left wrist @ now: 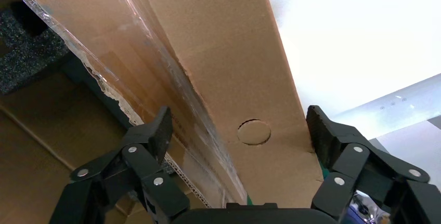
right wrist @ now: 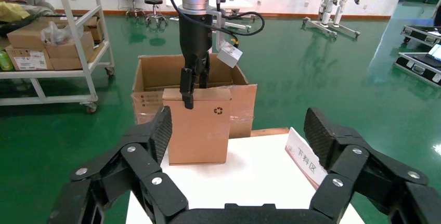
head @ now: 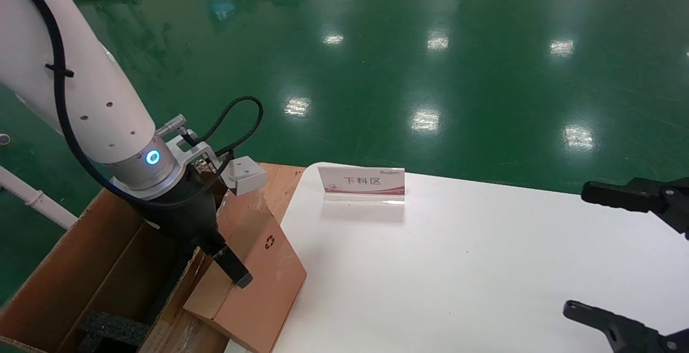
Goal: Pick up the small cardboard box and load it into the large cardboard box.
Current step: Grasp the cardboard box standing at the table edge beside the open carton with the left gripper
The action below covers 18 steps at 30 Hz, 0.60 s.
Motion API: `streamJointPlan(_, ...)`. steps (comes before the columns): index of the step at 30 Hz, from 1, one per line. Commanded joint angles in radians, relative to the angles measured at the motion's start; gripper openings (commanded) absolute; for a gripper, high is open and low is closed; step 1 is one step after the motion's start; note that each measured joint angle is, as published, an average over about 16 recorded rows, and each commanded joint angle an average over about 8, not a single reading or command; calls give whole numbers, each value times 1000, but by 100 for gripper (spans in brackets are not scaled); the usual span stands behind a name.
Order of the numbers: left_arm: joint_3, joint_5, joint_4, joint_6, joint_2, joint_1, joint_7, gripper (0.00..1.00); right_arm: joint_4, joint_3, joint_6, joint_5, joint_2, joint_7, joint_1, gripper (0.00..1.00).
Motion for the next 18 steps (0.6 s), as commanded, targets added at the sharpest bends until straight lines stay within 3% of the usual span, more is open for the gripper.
streamJointPlan(1,-1,0,0,0,0,0,0,0,0,0,0,0,0,0,0,0)
streamJointPlan(18,-3,1,0,2,0,1,0,0,0,0,0,0,0,0,0,0)
